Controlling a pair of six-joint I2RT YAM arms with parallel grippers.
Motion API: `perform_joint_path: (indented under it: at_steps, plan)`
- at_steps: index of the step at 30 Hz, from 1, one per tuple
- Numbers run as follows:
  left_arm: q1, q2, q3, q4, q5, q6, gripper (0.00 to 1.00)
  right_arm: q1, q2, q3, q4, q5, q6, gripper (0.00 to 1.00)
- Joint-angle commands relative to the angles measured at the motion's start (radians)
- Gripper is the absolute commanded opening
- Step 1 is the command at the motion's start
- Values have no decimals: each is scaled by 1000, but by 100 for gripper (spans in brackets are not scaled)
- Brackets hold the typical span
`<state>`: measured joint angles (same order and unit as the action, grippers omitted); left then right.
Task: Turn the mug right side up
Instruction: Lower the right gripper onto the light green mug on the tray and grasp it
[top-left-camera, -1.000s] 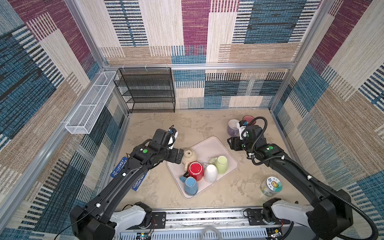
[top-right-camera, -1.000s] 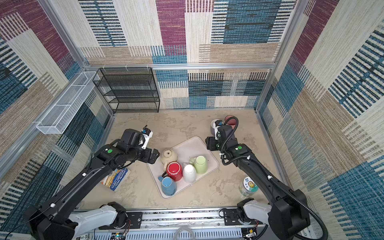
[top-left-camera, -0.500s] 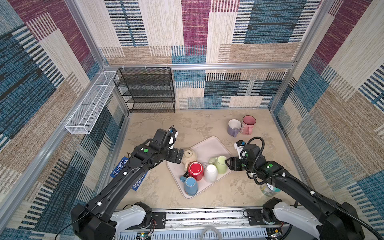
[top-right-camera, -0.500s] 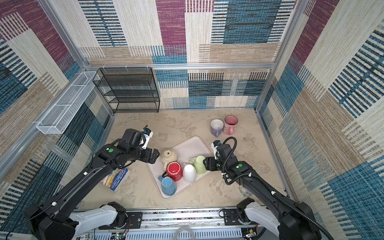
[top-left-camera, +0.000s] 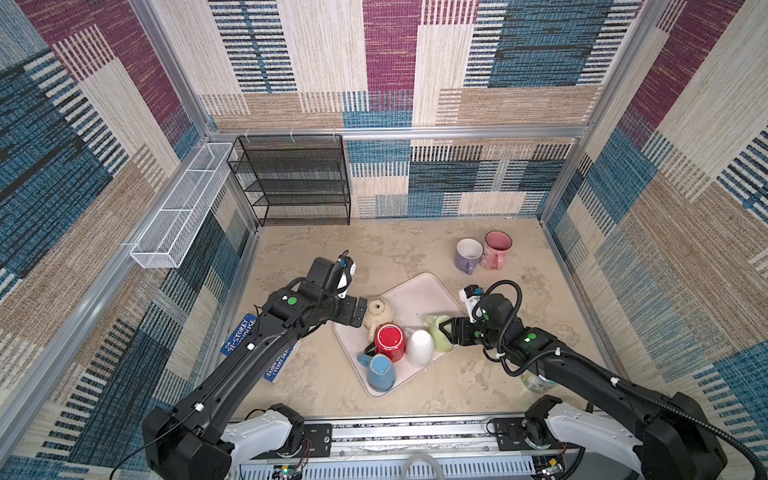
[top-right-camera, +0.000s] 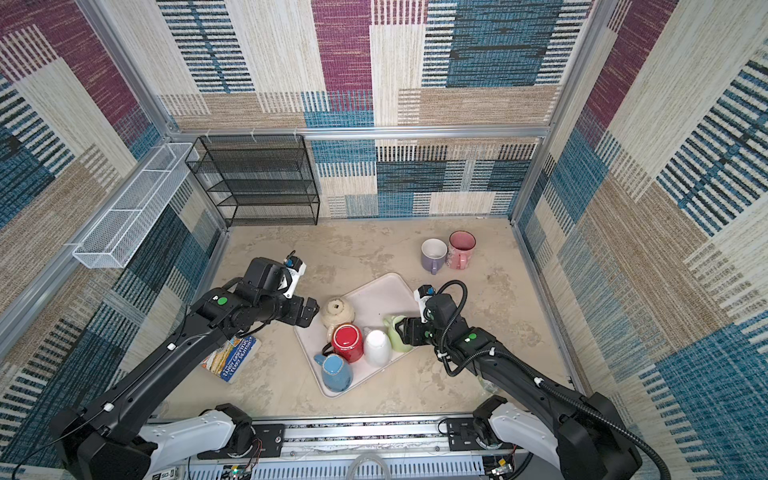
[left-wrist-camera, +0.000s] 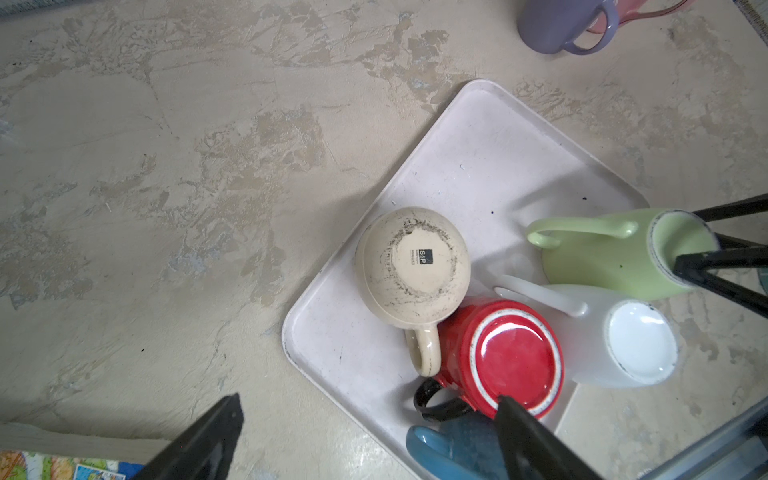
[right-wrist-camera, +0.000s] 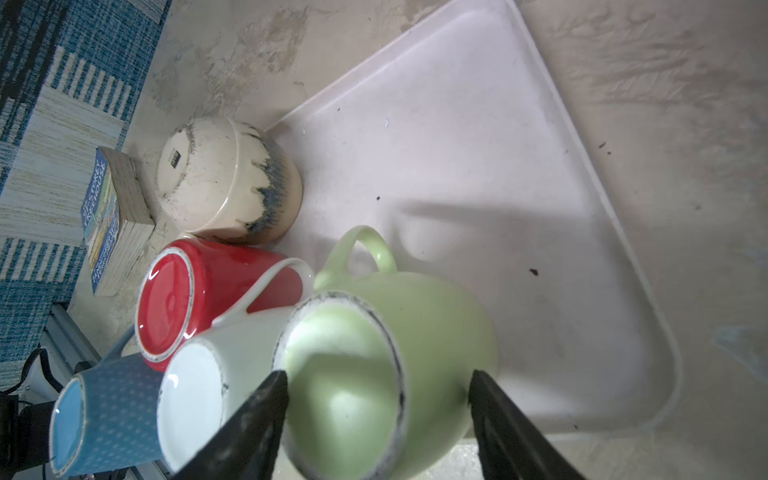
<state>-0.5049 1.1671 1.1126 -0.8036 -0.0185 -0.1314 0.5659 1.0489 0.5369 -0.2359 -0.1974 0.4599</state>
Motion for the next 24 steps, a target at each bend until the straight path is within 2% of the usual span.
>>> perform_joint_path:
  at_steps: [1,8,15,24]
  plan:
    - [0,6,1,-1,5,21,100,7,8,-10,33,-20,20,69]
    - [2,15,2,-3,5,21,100,8,74,19,50,-15,7,67]
    - [2,25,6,-3,10,21,100,8,111,45,23,83,-13,69]
    - [1,29,6,-3,13,15,100,6,224,175,-30,209,-80,73]
